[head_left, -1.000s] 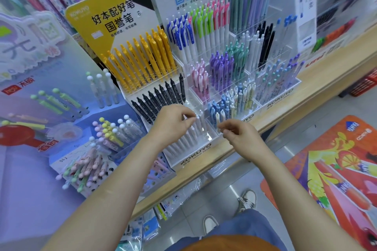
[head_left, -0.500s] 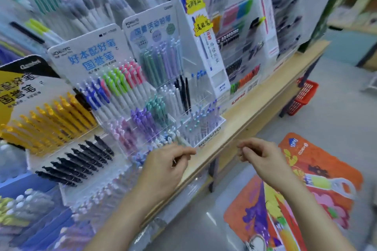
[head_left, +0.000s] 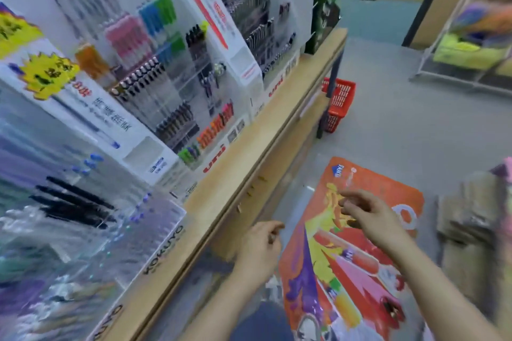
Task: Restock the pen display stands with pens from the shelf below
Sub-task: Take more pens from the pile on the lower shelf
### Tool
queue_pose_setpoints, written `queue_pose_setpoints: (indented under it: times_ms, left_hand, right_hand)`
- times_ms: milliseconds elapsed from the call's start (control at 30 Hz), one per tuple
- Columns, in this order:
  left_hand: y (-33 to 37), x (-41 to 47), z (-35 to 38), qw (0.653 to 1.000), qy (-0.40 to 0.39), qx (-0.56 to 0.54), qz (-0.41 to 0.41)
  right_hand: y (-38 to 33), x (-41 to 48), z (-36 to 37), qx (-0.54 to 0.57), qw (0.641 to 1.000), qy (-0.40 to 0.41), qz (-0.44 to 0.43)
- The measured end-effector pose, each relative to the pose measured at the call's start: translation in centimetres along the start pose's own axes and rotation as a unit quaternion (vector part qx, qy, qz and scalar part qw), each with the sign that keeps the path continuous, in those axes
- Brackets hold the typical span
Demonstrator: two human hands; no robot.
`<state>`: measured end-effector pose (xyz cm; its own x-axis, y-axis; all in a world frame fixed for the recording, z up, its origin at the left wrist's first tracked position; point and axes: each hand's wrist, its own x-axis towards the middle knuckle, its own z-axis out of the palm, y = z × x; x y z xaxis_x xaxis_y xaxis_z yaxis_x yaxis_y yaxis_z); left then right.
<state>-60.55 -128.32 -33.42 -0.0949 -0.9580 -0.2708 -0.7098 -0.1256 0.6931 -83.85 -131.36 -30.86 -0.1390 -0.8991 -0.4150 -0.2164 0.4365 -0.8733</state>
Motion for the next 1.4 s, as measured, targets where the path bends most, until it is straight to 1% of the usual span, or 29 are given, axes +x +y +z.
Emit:
queue_pose_setpoints:
  times_ms: [67,167,300,400,500,567,633,667,733,800,900,967,1000,1067,1100,1167,1233,1300,1400]
  left_hand:
    - [-1.1,3.3,2.4,0.999,-0.024,-0.004,-0.047]
    - [-4.1,8.8,5.4,0.994,-0.026,-0.002,-0.107]
    - [-9.8,16.3,9.8,0.986,-0.006,0.001,-0.167]
    - [-14.2,20.4,12.7,0.979,0.021,0.033,-0.201]
    - [-19.2,23.5,14.9,0.968,0.079,0.098,-0.218]
    - [-22.4,25.6,15.4,0.951,0.141,0.111,-0.251]
    - [-25.2,27.6,15.5,0.93,0.183,0.133,-0.29]
    - [-26.7,28.5,15.7,0.921,0.208,0.142,-0.297]
    - [-29.9,30.5,16.4,0.906,0.278,0.158,-0.276]
    - [-32.6,32.5,17.7,0.892,0.331,0.17,-0.256]
    - [-35.0,34.1,18.7,0.878,0.36,0.219,-0.226]
    - [-36.2,34.6,18.2,0.863,0.39,0.253,-0.2]
    - [-36.7,34.8,17.8,0.854,0.399,0.265,-0.204]
    - [-37.2,35.1,16.9,0.848,0.385,0.261,-0.255]
    - [-37.5,35.4,16.5,0.85,0.38,0.25,-0.267]
    - [-37.8,36.1,15.9,0.853,0.366,0.248,-0.278]
    - [-38.0,37.1,15.0,0.848,0.349,0.273,-0.289]
    - [-37.4,37.8,14.1,0.843,0.333,0.286,-0.31]
    - [-35.9,38.1,13.1,0.852,0.314,0.266,-0.323]
  right_hand:
    - [1.2,3.1,0.5,-0.001,1.0,-0.012,0.018]
    - [3.3,8.7,2.3,-0.029,0.998,-0.042,0.028]
    - [7.0,17.4,5.8,-0.092,0.989,-0.112,-0.011]
    - [10.9,23.7,9.2,-0.143,0.972,-0.184,-0.04]
    - [14.9,29.1,12.9,-0.227,0.941,-0.231,-0.102]
    - [17.2,32.4,15.3,-0.268,0.917,-0.252,-0.15]
    - [19.2,35.2,17.7,-0.309,0.891,-0.267,-0.198]
    - [20.0,36.5,19.0,-0.336,0.875,-0.27,-0.22]
    - [21.7,39.1,22.1,-0.389,0.843,-0.255,-0.269]
    - [22.6,41.5,25.2,-0.43,0.818,-0.233,-0.302]
    - [23.4,43.9,29.2,-0.456,0.797,-0.217,-0.331]
    - [23.5,45.2,31.0,-0.459,0.789,-0.205,-0.354]
    - [23.3,45.6,31.7,-0.46,0.787,-0.198,-0.36]
    - [22.7,46.2,32.7,-0.473,0.781,-0.184,-0.364]
    - [22.4,46.2,33.1,-0.484,0.777,-0.174,-0.363]
    - [22.0,46.0,33.8,-0.502,0.772,-0.136,-0.366]
    - [21.6,45.8,34.4,-0.518,0.769,-0.098,-0.363]
    - [21.0,46.0,34.8,-0.545,0.755,-0.071,-0.357]
    - [19.8,46.6,35.4,-0.593,0.727,-0.053,-0.343]
